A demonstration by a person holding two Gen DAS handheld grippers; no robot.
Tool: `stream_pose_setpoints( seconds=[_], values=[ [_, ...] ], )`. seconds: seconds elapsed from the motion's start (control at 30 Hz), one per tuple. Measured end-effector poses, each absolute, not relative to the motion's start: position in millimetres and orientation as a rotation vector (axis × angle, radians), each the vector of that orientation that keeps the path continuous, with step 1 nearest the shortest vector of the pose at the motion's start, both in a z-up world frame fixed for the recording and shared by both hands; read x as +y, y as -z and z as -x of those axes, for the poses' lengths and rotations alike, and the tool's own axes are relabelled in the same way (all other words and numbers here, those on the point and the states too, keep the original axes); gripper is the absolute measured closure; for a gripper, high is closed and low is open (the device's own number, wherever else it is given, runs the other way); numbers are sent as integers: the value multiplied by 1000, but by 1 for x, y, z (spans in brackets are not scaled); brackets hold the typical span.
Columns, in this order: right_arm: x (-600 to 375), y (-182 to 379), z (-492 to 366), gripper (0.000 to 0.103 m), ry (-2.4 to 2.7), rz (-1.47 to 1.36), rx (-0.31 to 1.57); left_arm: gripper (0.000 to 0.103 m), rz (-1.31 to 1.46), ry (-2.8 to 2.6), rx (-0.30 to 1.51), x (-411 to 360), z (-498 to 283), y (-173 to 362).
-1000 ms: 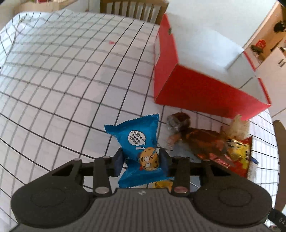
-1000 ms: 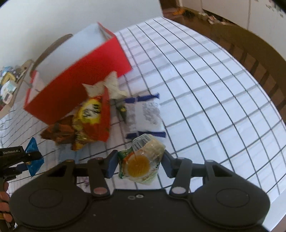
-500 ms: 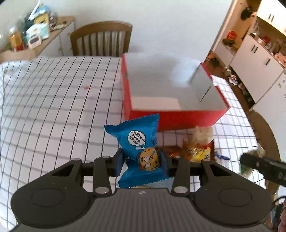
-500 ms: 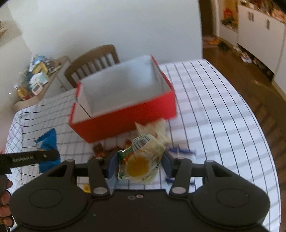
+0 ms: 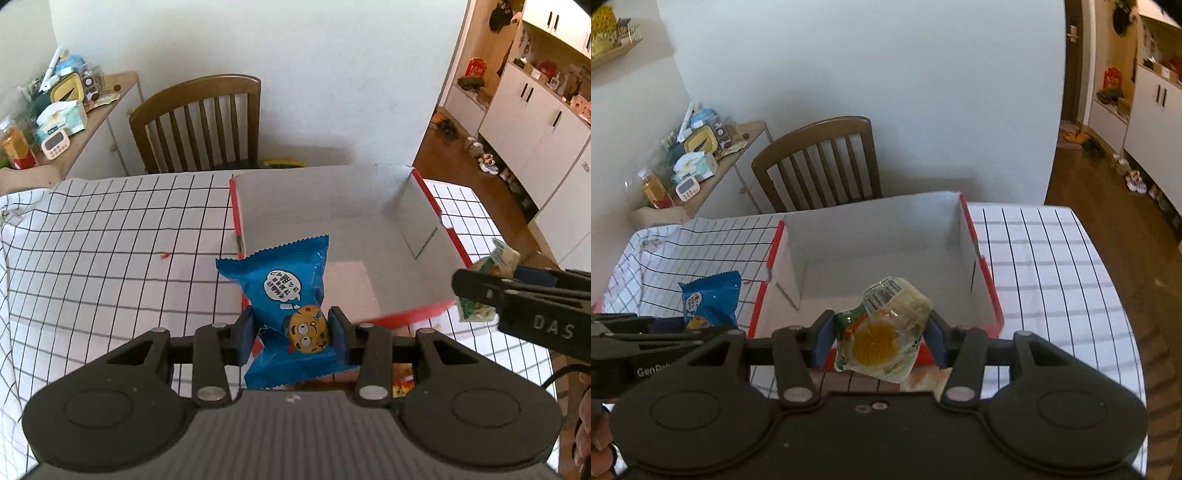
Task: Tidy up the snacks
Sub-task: 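Carry both snacks over the red box and open both tools to drop them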
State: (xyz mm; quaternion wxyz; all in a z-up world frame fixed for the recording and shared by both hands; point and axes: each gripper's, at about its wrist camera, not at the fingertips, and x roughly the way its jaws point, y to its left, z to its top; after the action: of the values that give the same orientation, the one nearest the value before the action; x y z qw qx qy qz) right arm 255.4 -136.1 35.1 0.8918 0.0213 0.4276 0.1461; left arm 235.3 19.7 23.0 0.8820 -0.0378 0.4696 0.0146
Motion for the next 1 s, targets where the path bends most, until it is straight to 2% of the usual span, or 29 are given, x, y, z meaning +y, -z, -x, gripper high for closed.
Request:
stream_pose_setpoints(
  seconds=[0.5, 1.0],
  values=[
    [-120, 25, -336, 53, -347, 98, 1002, 62, -1, -83, 1084, 8, -325, 32],
    [-112, 71, -345, 51, -403, 205, 1111, 62, -23, -57, 1232, -2, -348, 89]
  ],
)
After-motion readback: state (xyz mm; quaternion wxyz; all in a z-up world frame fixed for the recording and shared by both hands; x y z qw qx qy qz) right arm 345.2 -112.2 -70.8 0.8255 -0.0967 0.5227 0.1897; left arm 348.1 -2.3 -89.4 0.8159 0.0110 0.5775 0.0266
